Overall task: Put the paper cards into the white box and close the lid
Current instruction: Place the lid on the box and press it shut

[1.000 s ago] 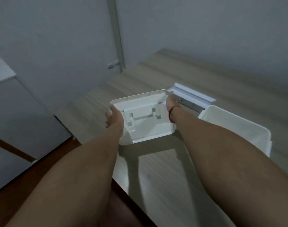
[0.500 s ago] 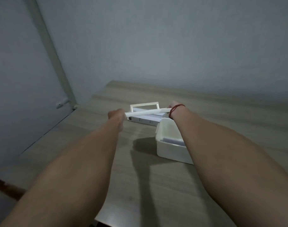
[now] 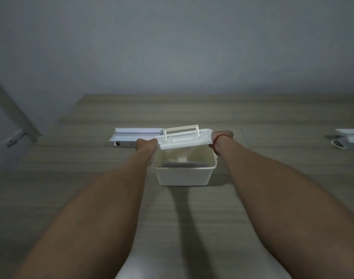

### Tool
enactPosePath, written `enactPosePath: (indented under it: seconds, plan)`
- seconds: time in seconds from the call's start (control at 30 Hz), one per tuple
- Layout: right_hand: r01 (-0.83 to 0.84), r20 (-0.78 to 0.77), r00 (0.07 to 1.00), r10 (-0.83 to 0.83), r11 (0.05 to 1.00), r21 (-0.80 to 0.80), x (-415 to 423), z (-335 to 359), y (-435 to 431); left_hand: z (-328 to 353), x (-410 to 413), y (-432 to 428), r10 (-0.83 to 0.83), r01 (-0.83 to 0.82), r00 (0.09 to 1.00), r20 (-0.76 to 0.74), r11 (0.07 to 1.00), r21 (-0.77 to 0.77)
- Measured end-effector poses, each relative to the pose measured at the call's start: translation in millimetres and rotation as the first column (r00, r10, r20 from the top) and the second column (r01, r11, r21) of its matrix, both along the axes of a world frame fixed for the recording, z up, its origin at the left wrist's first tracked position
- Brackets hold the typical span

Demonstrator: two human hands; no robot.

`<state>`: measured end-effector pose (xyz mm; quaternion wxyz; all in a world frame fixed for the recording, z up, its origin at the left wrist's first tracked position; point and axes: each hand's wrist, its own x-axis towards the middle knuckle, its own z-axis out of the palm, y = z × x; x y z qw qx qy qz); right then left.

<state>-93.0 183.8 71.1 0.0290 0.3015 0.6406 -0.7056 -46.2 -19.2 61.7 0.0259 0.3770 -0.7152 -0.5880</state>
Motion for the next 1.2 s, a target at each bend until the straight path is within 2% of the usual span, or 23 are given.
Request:
enactPosePath:
  seconds: [0.07, 0.13, 0.27, 0.4, 0.67, 0.93, 1.2]
  plan:
    - [0.001, 0.06, 0.998, -0.01, 0.988, 0.152, -3, -4, 5, -12, -10, 5, -0.081, 0.083, 0.996, 0.024, 0.995, -0.055]
    - [-0.053, 0.086, 0.996, 0.032, 0.967, 0.248, -6, -11, 10, -30, -25, 5, -0.039, 0.043, 0.998, 0.051, 0.996, -0.079]
    - [-0.141, 0.167, 0.982, 0.091, 0.939, 0.313, -12, -33, 15, -51, -35, 6, -0.026, 0.031, 0.999, 0.039, 0.99, -0.137]
    - [-0.169, 0.176, 0.979, 0.103, 0.895, 0.412, -18, -51, 13, -47, -28, 20, -0.042, 0.048, 0.999, 0.035, 0.978, -0.201]
    - [-0.253, 0.231, 0.961, 0.155, 0.83, 0.497, -13, -70, 9, -64, -30, 19, 0.066, -0.043, 0.994, 0.087, 0.97, -0.238]
    - [-0.268, 0.24, 0.957, 0.163, 0.813, 0.517, -10, -69, 6, -67, -27, 17, 0.086, -0.067, 0.994, 0.069, 0.967, -0.247]
    - [-0.265, 0.256, 0.955, 0.148, 0.815, 0.515, -4, -72, 5, -72, -23, 10, 0.03, -0.003, 0.995, 0.098, 0.964, -0.266]
